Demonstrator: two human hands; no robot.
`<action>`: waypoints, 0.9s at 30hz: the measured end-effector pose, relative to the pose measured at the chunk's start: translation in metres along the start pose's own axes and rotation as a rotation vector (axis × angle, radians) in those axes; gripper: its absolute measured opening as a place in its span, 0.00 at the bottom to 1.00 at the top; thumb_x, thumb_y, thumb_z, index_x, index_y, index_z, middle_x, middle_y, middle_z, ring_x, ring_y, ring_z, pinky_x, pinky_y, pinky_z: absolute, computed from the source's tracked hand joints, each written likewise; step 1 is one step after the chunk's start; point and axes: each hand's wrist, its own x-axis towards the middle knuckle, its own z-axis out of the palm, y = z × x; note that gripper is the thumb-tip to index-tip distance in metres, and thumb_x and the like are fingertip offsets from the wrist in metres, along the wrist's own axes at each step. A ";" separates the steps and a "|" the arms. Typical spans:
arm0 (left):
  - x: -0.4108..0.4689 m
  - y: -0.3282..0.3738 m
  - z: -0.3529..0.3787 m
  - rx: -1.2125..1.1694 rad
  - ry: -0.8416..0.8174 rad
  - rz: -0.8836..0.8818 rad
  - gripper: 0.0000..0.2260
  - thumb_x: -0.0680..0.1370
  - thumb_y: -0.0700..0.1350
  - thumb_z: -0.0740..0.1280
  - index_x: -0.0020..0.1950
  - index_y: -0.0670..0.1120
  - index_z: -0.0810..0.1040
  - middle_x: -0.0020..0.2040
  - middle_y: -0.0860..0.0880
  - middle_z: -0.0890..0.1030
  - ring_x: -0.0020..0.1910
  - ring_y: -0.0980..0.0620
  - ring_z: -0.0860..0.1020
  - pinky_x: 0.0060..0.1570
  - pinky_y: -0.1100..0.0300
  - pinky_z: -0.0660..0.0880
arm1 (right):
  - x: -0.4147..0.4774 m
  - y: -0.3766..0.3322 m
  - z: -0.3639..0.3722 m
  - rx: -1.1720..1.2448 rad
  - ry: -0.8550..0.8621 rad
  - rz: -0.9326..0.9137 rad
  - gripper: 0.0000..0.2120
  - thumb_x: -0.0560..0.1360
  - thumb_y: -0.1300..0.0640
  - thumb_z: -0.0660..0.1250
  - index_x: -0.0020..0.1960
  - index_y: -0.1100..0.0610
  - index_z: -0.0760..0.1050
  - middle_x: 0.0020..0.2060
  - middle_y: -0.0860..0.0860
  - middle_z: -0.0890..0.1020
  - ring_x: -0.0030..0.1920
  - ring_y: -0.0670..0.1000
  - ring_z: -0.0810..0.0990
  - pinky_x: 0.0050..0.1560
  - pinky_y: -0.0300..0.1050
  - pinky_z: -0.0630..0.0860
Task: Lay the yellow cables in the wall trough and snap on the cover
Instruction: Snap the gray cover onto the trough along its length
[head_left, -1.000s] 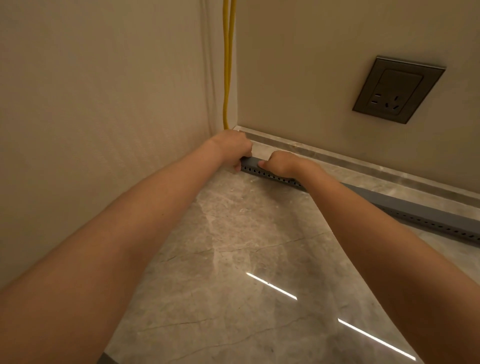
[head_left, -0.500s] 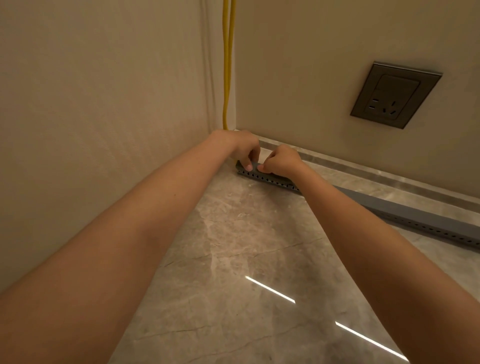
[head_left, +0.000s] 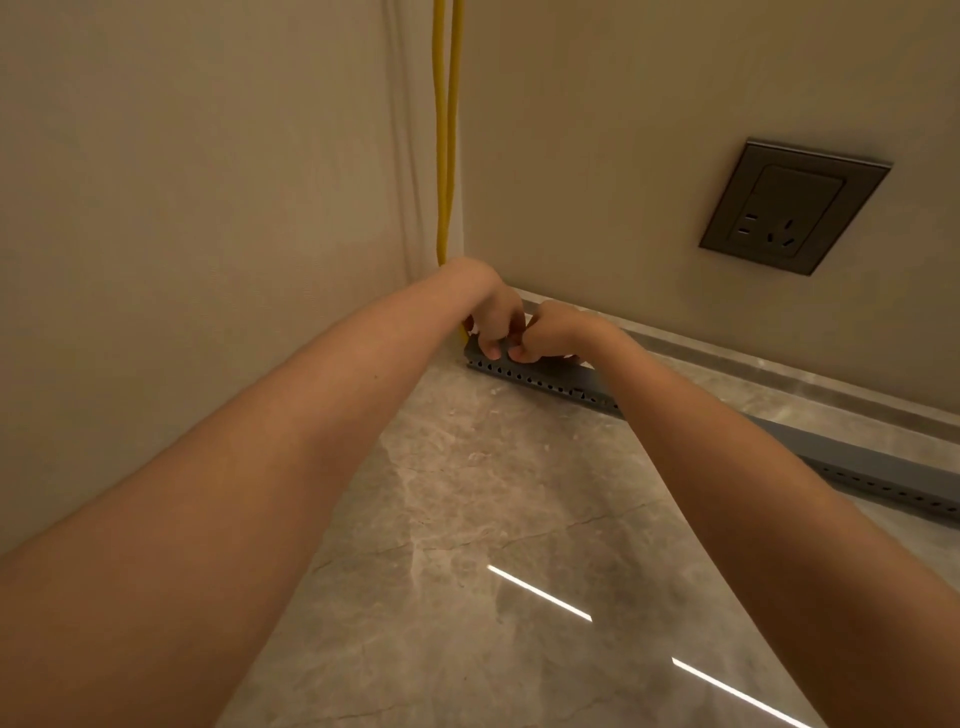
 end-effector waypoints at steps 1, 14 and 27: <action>0.001 -0.001 -0.001 -0.024 -0.015 0.003 0.18 0.77 0.43 0.66 0.67 0.45 0.72 0.54 0.49 0.73 0.54 0.48 0.73 0.61 0.53 0.72 | 0.000 -0.001 -0.001 -0.001 -0.005 0.008 0.24 0.75 0.53 0.66 0.67 0.60 0.68 0.64 0.57 0.74 0.58 0.56 0.74 0.55 0.47 0.71; 0.005 -0.009 -0.006 -0.101 0.039 0.020 0.17 0.73 0.42 0.72 0.61 0.46 0.75 0.49 0.51 0.77 0.55 0.47 0.75 0.63 0.49 0.73 | -0.013 -0.016 -0.018 -0.146 -0.192 -0.006 0.19 0.81 0.58 0.58 0.71 0.58 0.65 0.55 0.56 0.70 0.52 0.51 0.67 0.67 0.48 0.68; 0.015 -0.014 -0.006 -0.145 0.005 -0.002 0.12 0.74 0.41 0.70 0.57 0.45 0.79 0.50 0.50 0.76 0.52 0.49 0.74 0.59 0.55 0.72 | 0.001 -0.015 -0.020 -0.055 -0.245 0.128 0.21 0.78 0.57 0.64 0.68 0.63 0.68 0.68 0.56 0.72 0.68 0.55 0.71 0.66 0.49 0.69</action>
